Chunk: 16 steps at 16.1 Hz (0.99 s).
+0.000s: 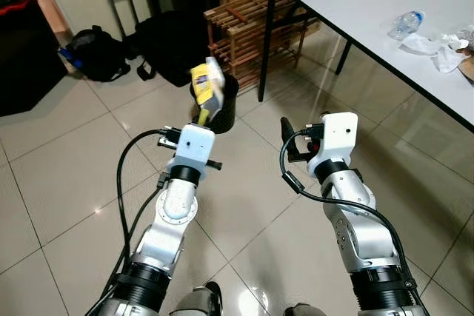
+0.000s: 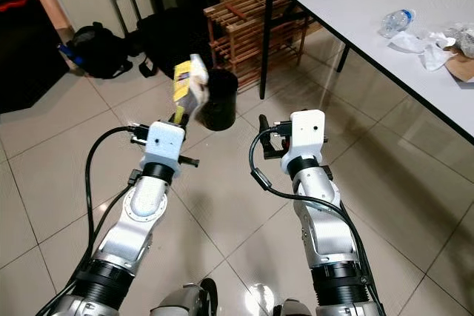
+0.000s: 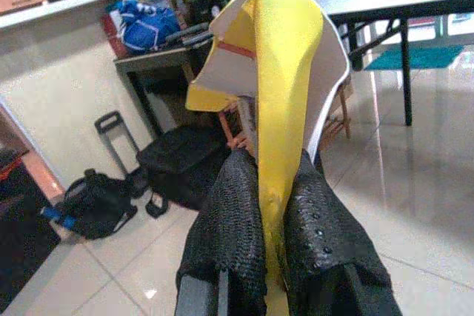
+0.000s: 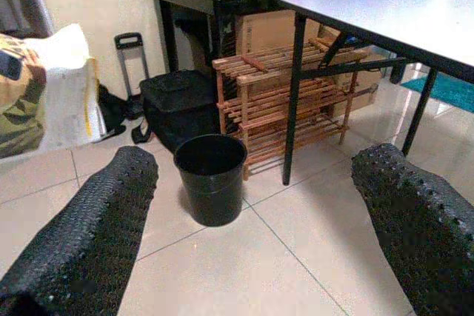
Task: Picking trash to rubbish bin
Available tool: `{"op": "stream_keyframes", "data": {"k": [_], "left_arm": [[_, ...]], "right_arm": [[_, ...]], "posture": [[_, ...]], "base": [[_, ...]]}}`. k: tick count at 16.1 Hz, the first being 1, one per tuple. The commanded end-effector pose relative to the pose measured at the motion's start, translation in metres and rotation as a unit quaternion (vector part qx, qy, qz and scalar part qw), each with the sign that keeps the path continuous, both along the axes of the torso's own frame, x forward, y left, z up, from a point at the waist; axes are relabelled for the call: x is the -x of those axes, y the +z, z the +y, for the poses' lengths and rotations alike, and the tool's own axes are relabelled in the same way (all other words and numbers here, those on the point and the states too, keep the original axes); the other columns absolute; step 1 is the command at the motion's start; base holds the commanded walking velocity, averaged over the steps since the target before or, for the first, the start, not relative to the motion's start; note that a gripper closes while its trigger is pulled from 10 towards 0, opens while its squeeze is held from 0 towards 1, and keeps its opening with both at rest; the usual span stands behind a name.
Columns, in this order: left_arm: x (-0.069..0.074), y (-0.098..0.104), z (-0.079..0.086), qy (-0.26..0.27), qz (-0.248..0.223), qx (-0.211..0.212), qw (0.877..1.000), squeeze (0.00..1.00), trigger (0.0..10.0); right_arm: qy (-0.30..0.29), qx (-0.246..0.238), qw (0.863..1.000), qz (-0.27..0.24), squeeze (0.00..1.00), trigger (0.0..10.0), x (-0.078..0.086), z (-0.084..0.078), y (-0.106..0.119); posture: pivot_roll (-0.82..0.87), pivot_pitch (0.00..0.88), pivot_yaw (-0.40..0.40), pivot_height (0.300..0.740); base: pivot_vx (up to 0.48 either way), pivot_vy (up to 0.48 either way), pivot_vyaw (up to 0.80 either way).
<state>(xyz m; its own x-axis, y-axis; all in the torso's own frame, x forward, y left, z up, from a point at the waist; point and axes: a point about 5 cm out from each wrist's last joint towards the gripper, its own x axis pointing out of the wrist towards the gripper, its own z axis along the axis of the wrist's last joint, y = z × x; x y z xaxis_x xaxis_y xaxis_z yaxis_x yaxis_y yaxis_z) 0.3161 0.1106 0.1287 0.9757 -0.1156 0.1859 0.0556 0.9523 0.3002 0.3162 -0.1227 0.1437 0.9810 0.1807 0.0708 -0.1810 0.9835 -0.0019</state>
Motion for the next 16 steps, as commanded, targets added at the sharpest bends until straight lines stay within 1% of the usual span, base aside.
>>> {"op": "stream_keyframes", "data": {"k": [1, 4, 16], "left_arm": [[-0.001, -0.0026, 0.0006, 0.0, 0.011, -0.001, 1.0, 0.0, 10.0], [-0.0013, -0.0039, 0.0015, 0.006, 0.016, -0.001, 1.0, 0.0, 10.0], [-0.0025, -0.0045, 0.0008, 0.007, 0.022, -0.001, 1.0, 0.0, 10.0]], "right_arm": [[0.007, -0.003, 1.0, 0.005, 0.0, 10.0, -0.0014, 0.0024, -0.0006], [0.01, 0.003, 1.0, 0.002, 0.0, 10.0, -0.0017, 0.0035, 0.0004], [0.013, 0.004, 1.0, 0.008, 0.0, 10.0, -0.0032, 0.0042, -0.0012]], "posture": [[-0.05, 0.151, 0.035, 0.74], [-0.05, 0.15, 0.035, 0.74], [-0.05, 0.138, 0.032, 0.74]], "base": [[0.322, 0.0, 0.0], [0.329, 0.0, 0.5], [0.329, 0.0, 0.0]]}}
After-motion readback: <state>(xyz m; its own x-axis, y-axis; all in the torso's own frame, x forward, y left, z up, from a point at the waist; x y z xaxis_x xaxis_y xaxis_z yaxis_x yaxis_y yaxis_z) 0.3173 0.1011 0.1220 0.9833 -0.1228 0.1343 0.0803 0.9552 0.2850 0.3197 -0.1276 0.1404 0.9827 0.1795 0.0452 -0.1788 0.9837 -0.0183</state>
